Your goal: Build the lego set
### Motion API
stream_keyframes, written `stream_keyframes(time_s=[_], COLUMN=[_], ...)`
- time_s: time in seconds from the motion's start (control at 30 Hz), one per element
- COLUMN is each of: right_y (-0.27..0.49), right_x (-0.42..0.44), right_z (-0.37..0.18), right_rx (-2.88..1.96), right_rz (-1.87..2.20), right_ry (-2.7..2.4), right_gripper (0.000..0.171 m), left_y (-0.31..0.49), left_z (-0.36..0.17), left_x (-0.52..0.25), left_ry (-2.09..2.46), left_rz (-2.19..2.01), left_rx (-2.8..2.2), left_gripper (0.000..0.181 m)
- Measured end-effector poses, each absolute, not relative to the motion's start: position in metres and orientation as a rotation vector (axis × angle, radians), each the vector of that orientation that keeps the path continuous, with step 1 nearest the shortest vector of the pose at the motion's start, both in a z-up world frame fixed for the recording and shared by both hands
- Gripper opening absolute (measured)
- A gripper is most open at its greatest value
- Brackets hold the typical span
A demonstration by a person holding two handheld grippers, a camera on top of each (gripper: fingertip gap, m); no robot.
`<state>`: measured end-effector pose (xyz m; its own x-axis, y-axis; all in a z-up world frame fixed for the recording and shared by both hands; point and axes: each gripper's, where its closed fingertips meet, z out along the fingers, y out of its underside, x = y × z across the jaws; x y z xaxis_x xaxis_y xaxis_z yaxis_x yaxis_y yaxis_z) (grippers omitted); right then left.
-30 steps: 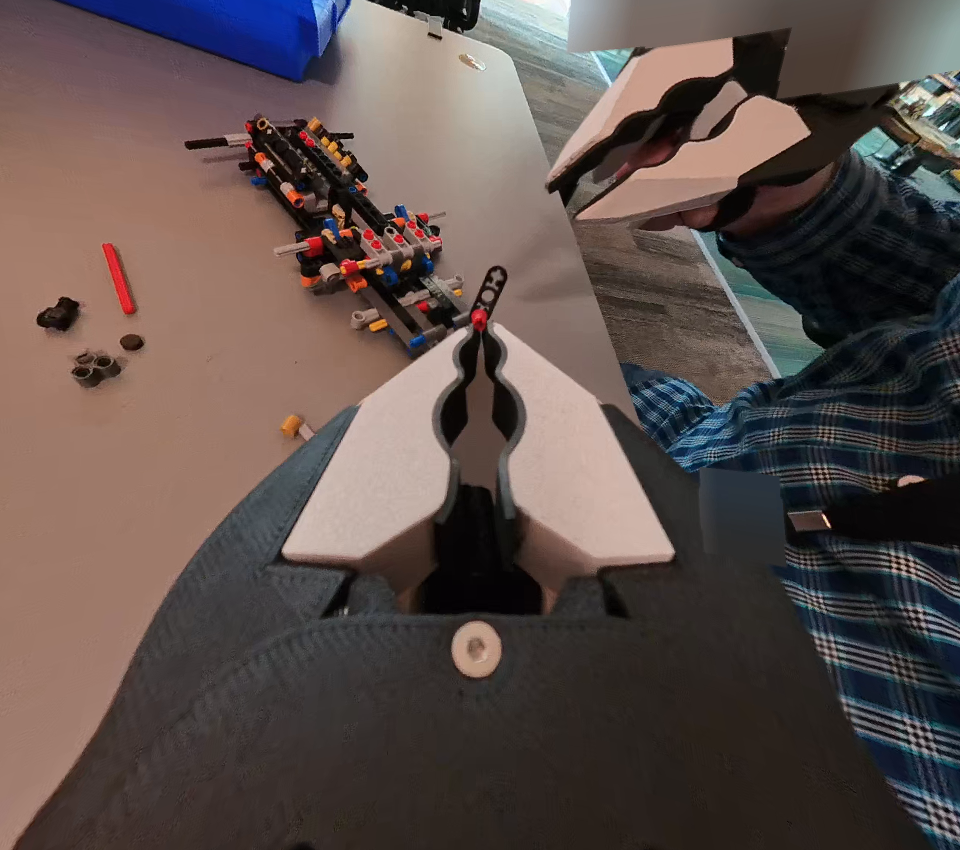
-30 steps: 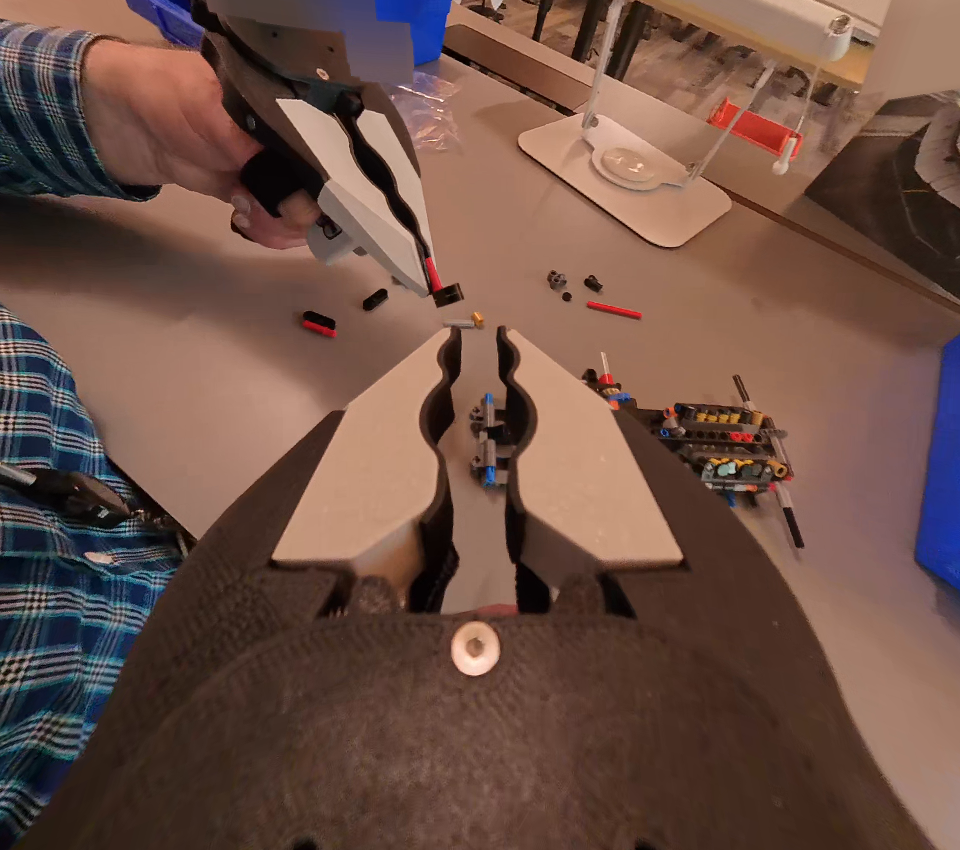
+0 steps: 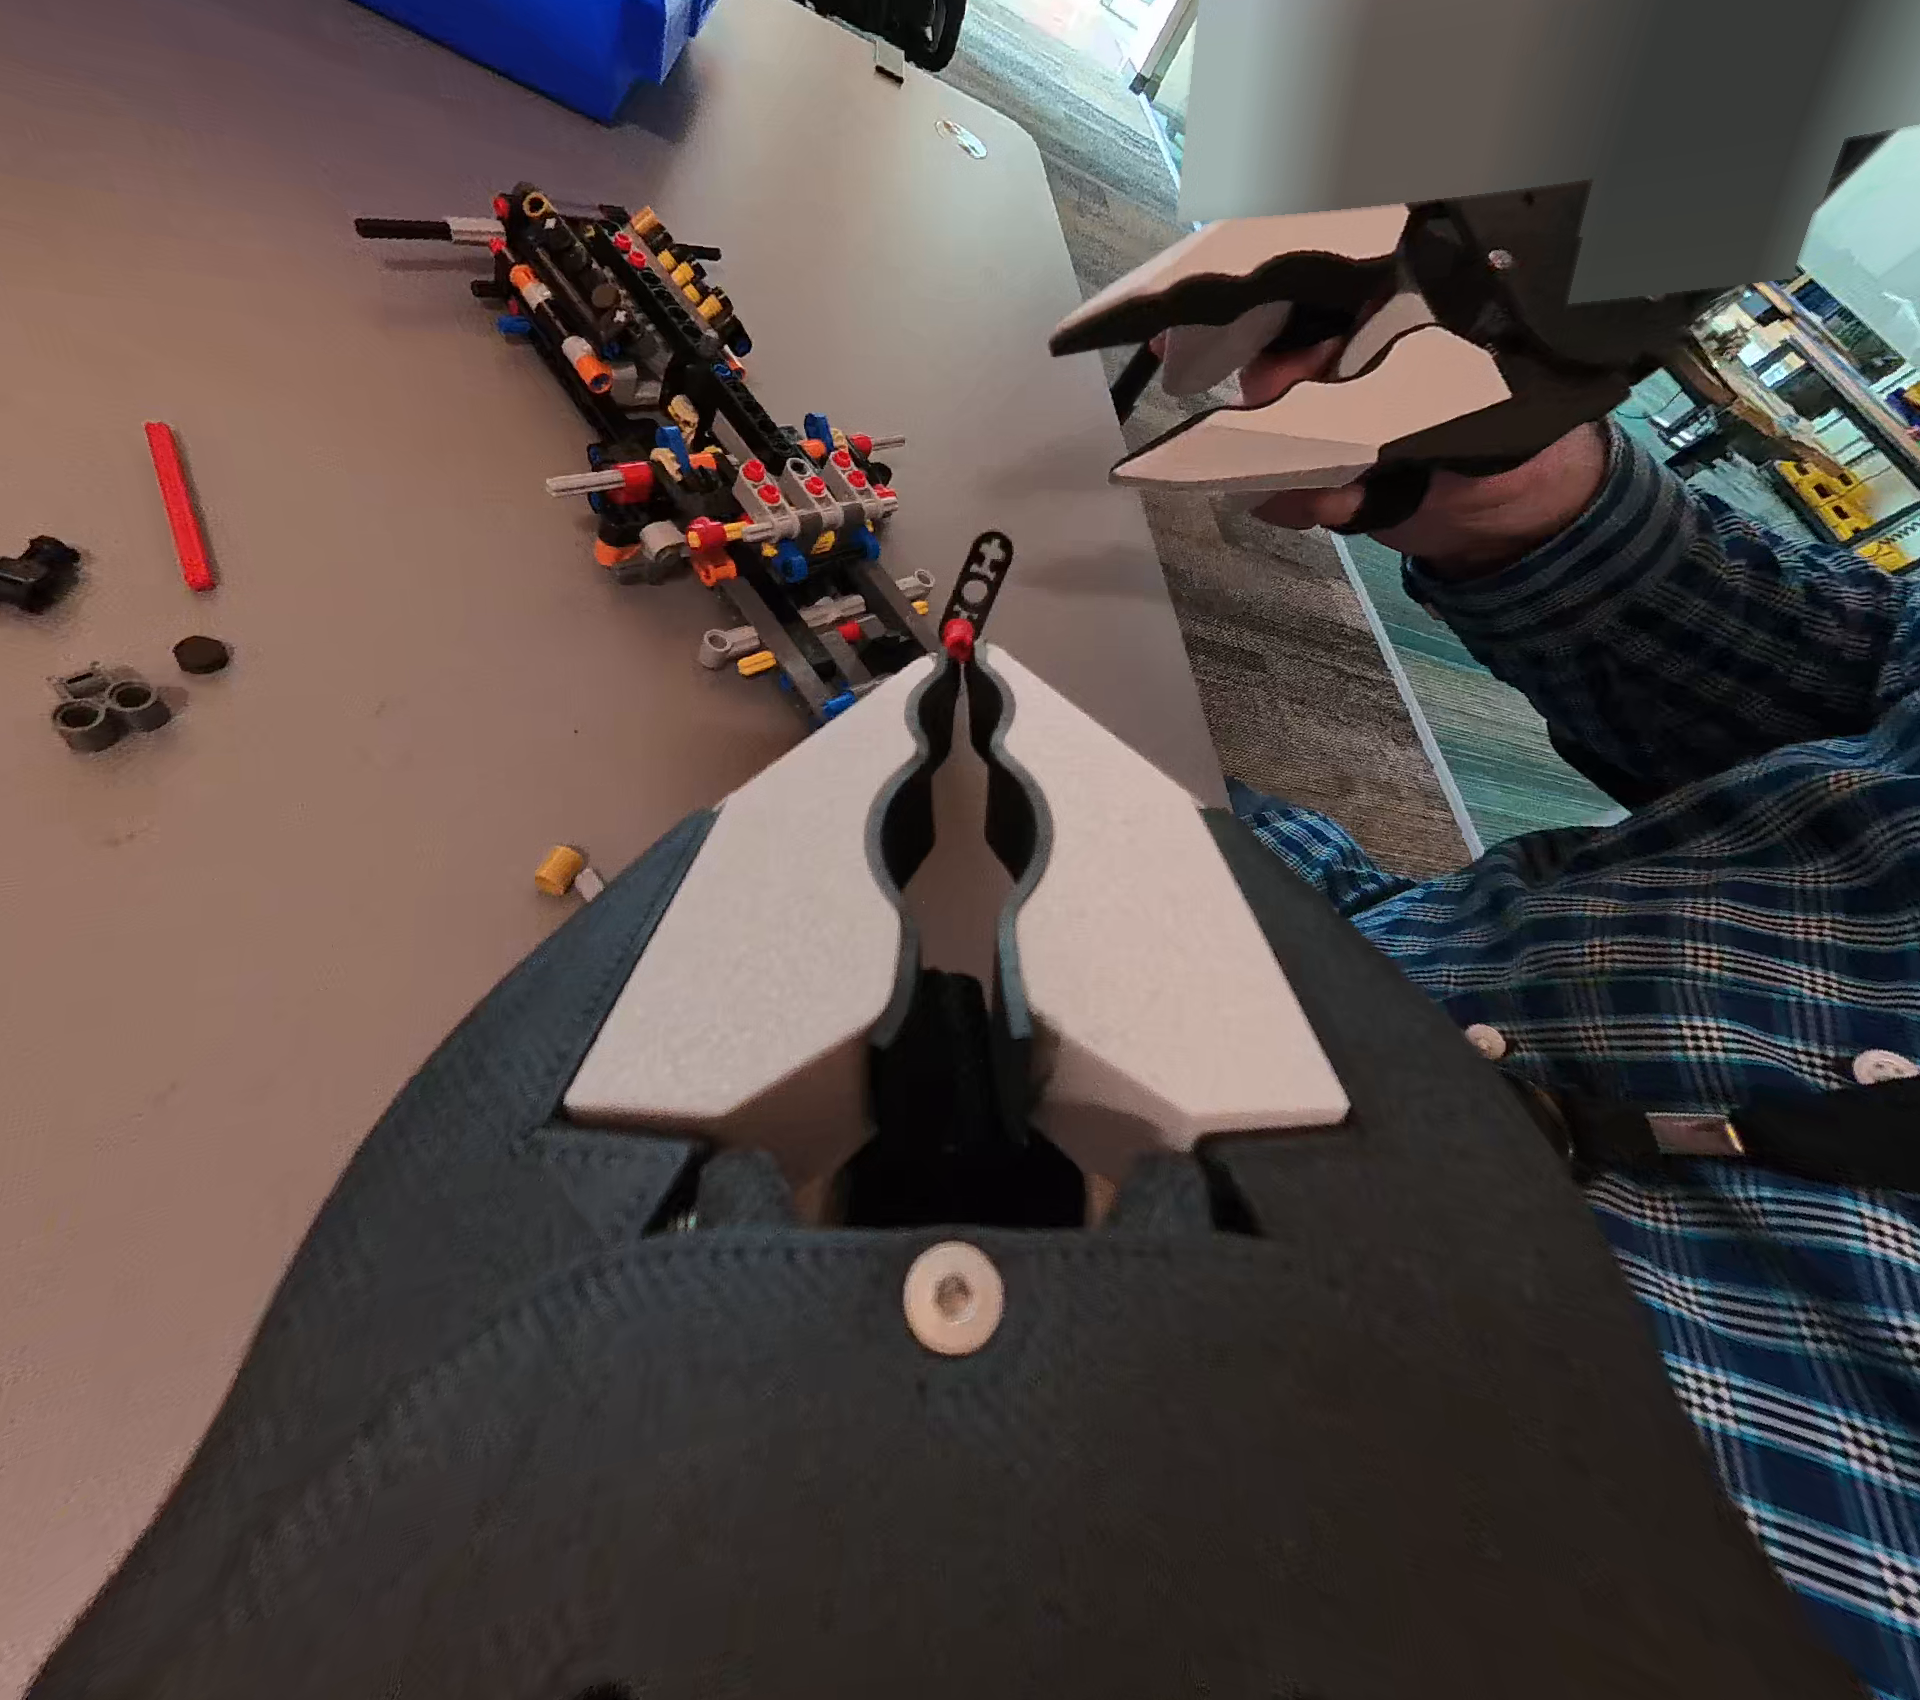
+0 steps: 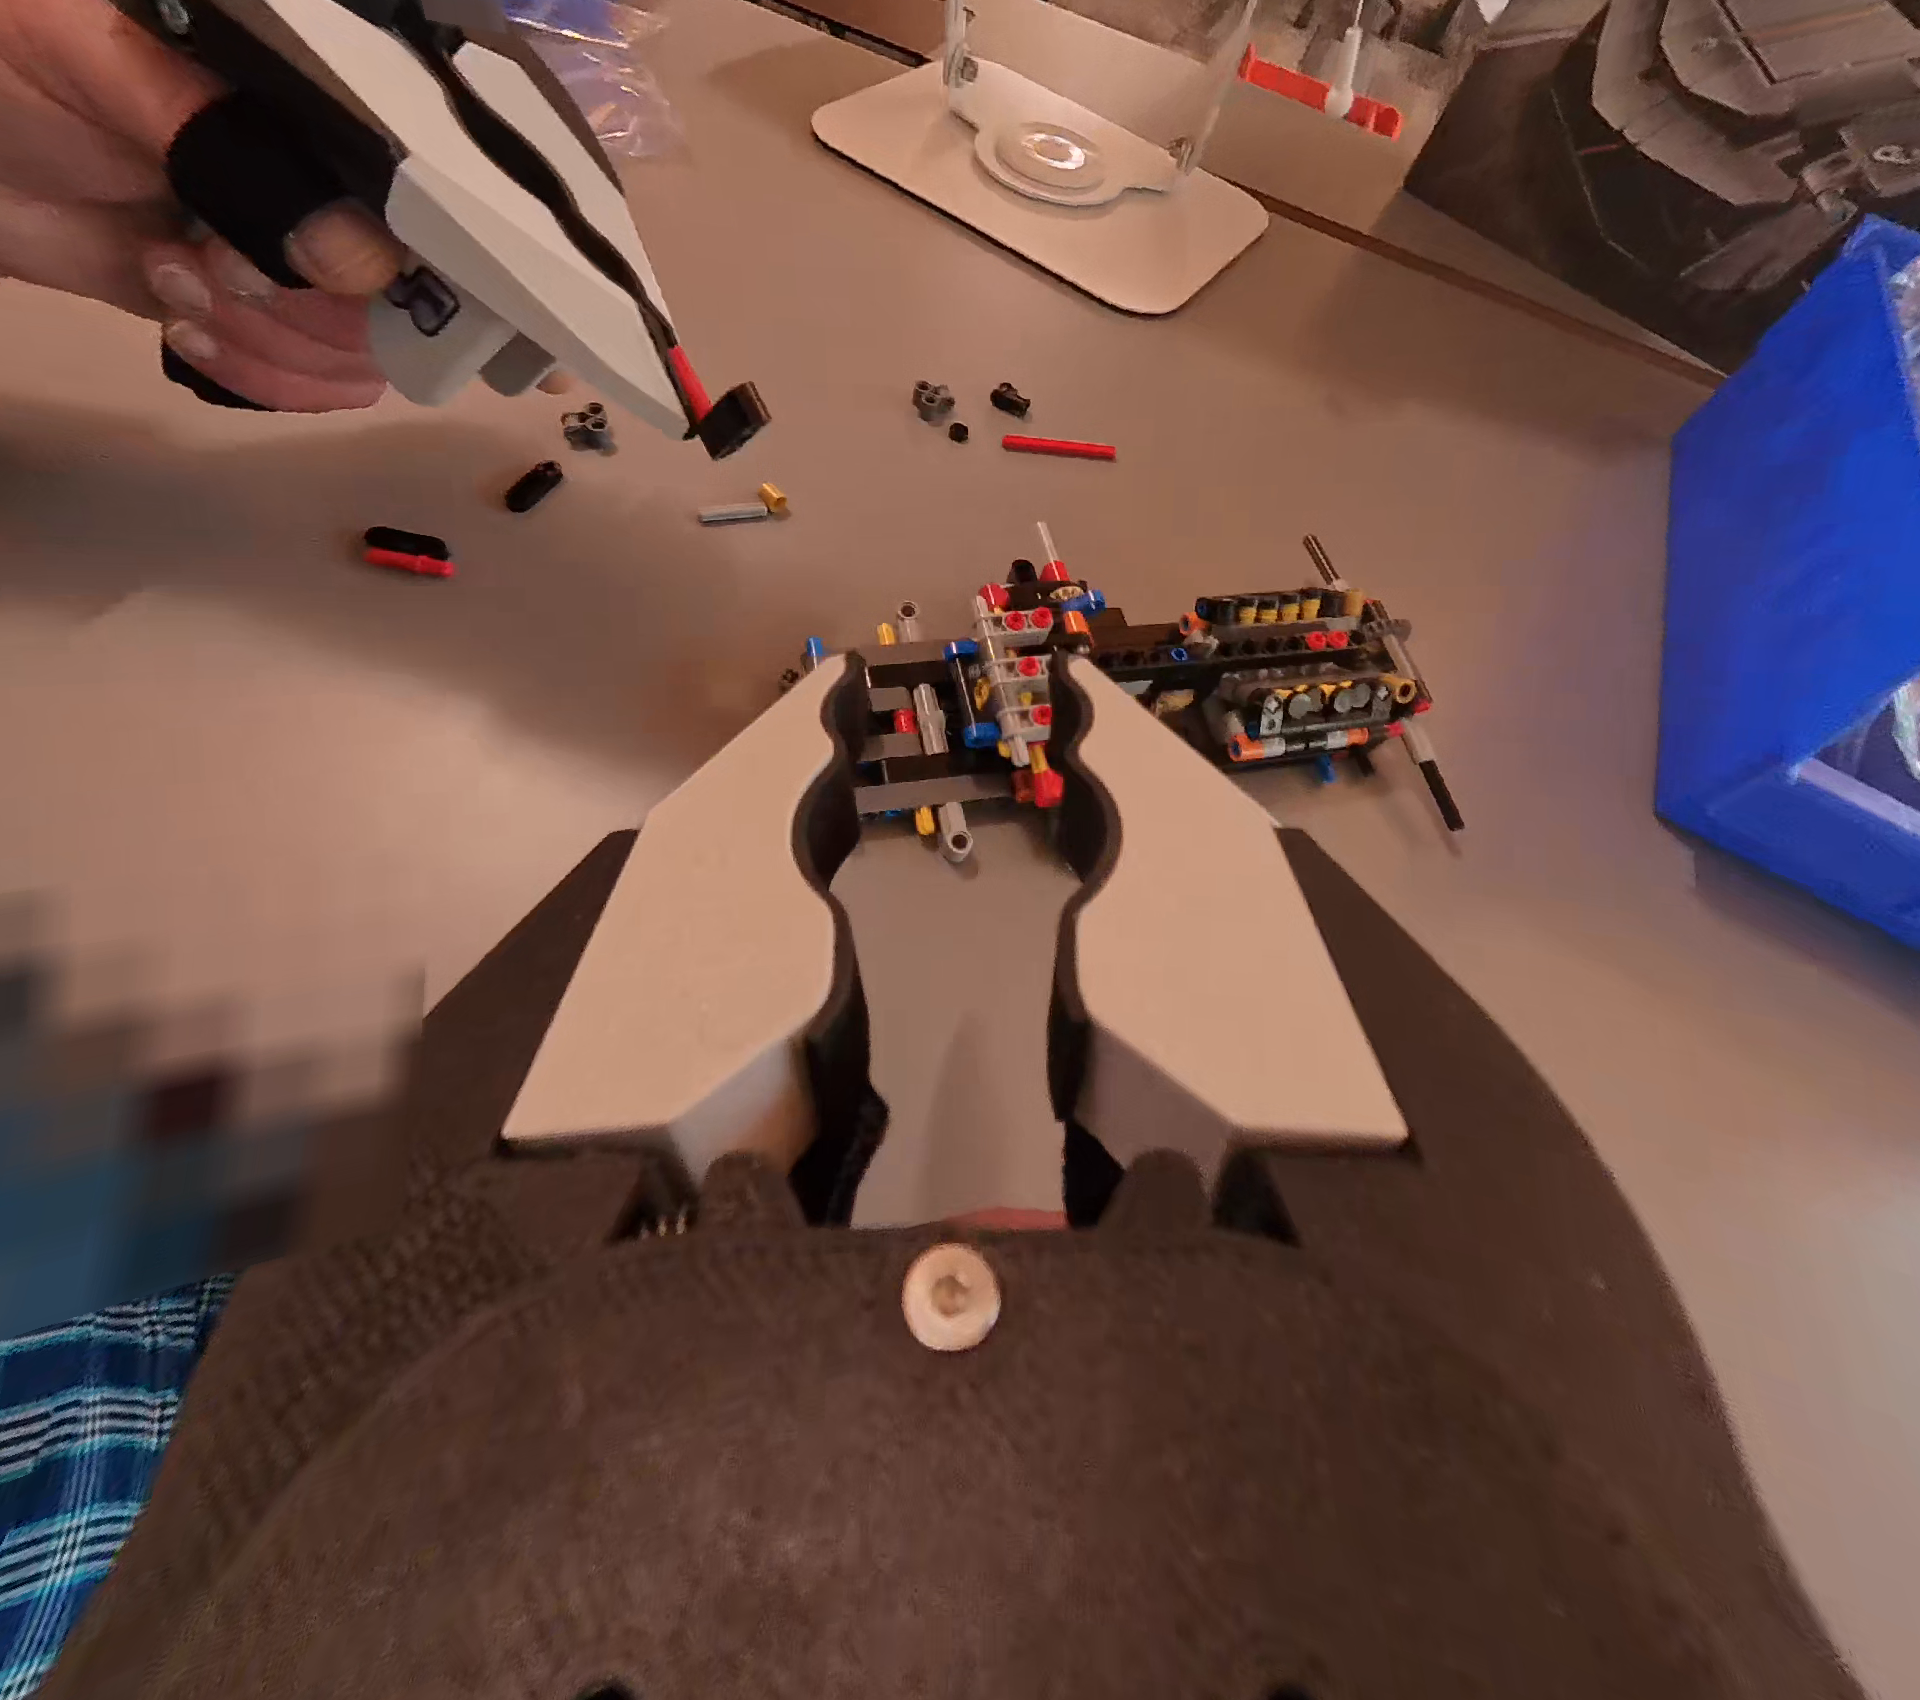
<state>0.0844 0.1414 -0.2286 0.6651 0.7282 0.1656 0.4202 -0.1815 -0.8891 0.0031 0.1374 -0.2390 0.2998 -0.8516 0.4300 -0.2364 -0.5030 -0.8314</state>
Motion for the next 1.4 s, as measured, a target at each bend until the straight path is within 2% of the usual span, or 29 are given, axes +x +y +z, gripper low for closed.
stream_keyframes(time_s=[0.4,1.23,1.4], right_y=[0.151,0.158,0.164], right_x=[0.102,0.099,0.099], right_z=[-0.256,-0.261,-0.247], right_rx=[-1.945,-1.937,-1.835], right_rz=[0.311,0.325,0.145], right_ry=[-0.829,-0.767,-0.858], right_gripper=[0.049,0.049,0.049], left_y=[0.142,0.163,0.176], left_z=[-0.241,-0.240,-0.238], left_x=[-0.003,0.017,0.023], left_ry=[0.941,0.978,0.915], left_rz=[-1.219,-1.257,-1.359], left_rx=[-1.922,-1.969,-1.986], left_gripper=[0.001,0.001,0.001])
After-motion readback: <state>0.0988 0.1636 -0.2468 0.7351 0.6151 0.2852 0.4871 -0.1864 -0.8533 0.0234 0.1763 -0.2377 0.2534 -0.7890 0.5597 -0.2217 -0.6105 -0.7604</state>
